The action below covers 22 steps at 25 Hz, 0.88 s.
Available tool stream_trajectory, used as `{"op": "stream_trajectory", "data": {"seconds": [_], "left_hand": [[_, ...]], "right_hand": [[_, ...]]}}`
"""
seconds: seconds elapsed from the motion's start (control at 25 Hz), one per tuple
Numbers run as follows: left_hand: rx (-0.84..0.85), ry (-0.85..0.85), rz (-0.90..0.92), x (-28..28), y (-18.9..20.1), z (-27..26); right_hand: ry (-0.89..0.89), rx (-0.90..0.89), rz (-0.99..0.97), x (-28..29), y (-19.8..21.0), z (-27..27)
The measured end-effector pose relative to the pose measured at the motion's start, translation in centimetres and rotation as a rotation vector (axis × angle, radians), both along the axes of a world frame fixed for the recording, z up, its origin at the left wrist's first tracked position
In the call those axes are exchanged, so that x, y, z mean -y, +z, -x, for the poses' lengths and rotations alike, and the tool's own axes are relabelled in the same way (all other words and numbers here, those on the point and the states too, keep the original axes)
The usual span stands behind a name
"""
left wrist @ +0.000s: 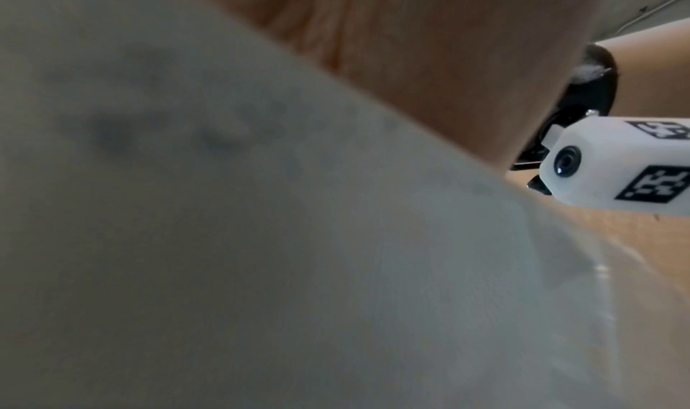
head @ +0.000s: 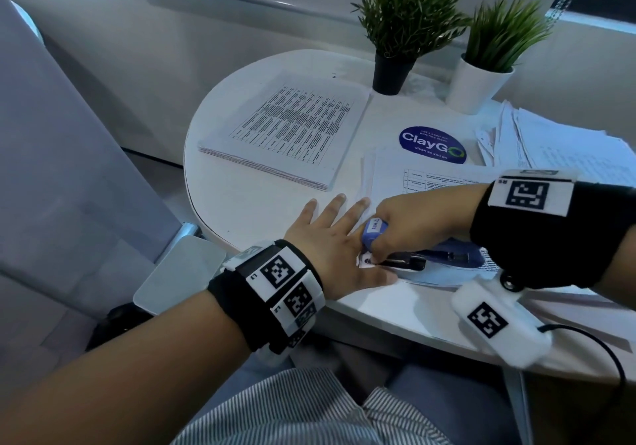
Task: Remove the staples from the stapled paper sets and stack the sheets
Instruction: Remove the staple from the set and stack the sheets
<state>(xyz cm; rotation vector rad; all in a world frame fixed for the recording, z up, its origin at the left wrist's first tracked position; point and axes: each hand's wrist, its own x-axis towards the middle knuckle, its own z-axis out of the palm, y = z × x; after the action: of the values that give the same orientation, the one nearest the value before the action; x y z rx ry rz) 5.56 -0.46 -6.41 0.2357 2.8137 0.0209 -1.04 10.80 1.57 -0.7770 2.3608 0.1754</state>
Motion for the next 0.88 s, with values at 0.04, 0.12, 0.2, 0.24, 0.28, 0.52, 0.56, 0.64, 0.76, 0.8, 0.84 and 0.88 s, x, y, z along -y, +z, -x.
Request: {"op": "stream_trajectory", "data": {"seconds": [0.04, 0.12, 0.2, 0.24, 0.28, 0.52, 0.56, 0.64, 0.76, 0.8, 0.84, 0.88], "left_hand": [[-0.012, 0.002, -0.001, 0.0, 0.0, -0.1], [-0.045, 0.008, -0.007, -0.1, -0.1, -0.3], [-0.077, 0.016, -0.023, -0.2, -0.3, -0.5], [-0.090, 0.020, -0.038, -0.2, -0.4, -0.6], [-0.102, 0.024, -0.059, -0.2, -0.5, -0.6], [-0.168, 0.045, -0.162, 0.1, -0.5, -1.3], [-0.185, 0.061, -0.184, -0.1, -0.5, -1.5], [-0.220, 0.106, -0.220, -0.6, -0.6, -1.9], [-0.244, 0.157, -0.196, -1.0, -0.8, -2.4], [-0.240, 0.160, -0.168, -1.1, -0.9, -2.5], [-0.233, 0.163, -0.139, -1.2, -1.0, -2.5], [-0.227, 0.169, -0.117, -1.3, -1.0, -2.5]], "right_hand": [[0.000, 0.002, 0.000, 0.0, -0.1, 0.0], [0.022, -0.006, 0.010, -0.1, -0.1, -0.2], [0.038, -0.018, 0.031, -0.3, -0.1, -0.5], [0.029, -0.021, 0.036, -0.4, 0.1, -0.6], [0.013, -0.023, 0.034, -0.4, 0.3, -0.6], [-0.085, 0.078, -0.054, 0.8, 1.6, -0.2], [-0.103, 0.106, -0.058, 1.1, 1.8, -0.2], [-0.069, 0.091, -0.086, 1.8, 2.1, -0.3], [0.033, 0.005, -0.128, 2.3, 2.2, -0.6], [0.035, 0.013, -0.126, 2.3, 2.1, -0.8], [0.037, 0.018, -0.119, 2.1, 2.0, -0.9], [0.038, 0.018, -0.108, 1.9, 1.9, -1.1]]}}
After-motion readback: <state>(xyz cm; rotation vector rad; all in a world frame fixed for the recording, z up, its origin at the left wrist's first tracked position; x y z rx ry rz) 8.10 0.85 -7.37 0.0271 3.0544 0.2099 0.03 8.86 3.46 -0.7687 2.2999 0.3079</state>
